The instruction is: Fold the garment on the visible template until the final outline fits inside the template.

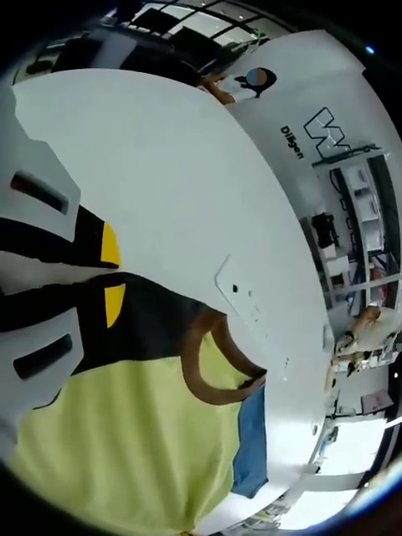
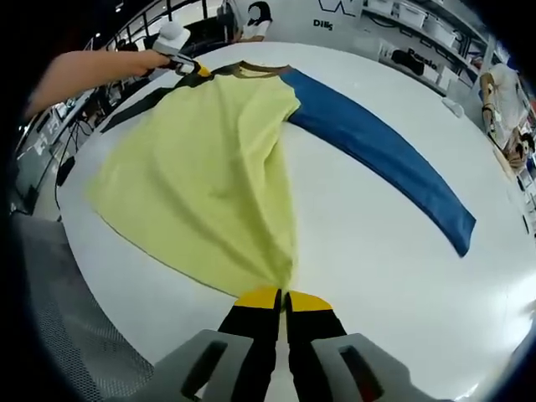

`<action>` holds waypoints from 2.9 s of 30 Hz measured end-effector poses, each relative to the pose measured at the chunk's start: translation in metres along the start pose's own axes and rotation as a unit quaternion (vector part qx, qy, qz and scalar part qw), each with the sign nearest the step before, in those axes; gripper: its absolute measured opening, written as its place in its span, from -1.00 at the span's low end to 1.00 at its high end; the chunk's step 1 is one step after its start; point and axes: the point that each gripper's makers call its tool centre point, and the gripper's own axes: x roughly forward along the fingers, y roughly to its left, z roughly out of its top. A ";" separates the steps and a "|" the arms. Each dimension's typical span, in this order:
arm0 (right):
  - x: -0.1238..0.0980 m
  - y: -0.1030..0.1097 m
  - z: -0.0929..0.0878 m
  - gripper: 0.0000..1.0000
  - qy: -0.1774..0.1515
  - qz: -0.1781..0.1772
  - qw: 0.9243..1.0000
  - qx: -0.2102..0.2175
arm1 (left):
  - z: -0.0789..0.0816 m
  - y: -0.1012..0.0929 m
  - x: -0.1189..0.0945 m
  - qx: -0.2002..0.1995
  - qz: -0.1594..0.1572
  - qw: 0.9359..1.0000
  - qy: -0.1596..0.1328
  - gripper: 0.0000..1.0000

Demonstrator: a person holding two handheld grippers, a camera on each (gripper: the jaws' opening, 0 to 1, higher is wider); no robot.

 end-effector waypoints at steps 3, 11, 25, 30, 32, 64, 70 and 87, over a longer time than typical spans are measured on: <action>-0.002 0.006 -0.004 -1.00 0.016 0.014 1.000 0.011 | 0.000 0.000 0.000 0.000 0.001 1.000 -0.001 -0.84; -0.002 0.011 -0.005 -1.00 0.023 0.028 0.999 0.010 | 0.002 -0.001 0.002 -0.002 0.000 1.000 -0.004 -0.87; -0.002 0.011 -0.005 -1.00 0.021 0.028 0.999 0.010 | 0.000 0.009 0.001 -0.046 0.018 0.999 -0.006 -0.61; -0.001 0.010 -0.004 -1.00 0.020 0.028 0.999 0.010 | 0.002 0.010 0.001 -0.063 0.017 0.998 -0.009 -0.59; -0.001 0.011 -0.004 -1.00 0.020 0.028 0.999 0.009 | 0.002 0.012 0.000 -0.067 0.016 0.998 -0.009 -0.59; -0.001 0.011 -0.004 -1.00 0.018 0.024 1.000 -0.008 | 0.021 0.020 -0.075 -0.134 0.049 0.984 -0.109 0.23; -0.001 0.010 -0.003 -1.00 0.016 0.025 1.000 -0.010 | 0.017 0.015 -0.098 -0.155 0.049 0.978 -0.129 0.26; -0.003 0.011 -0.003 -1.00 0.007 0.022 1.000 -0.015 | -0.013 -0.031 -0.175 -0.205 0.036 0.959 -0.193 0.27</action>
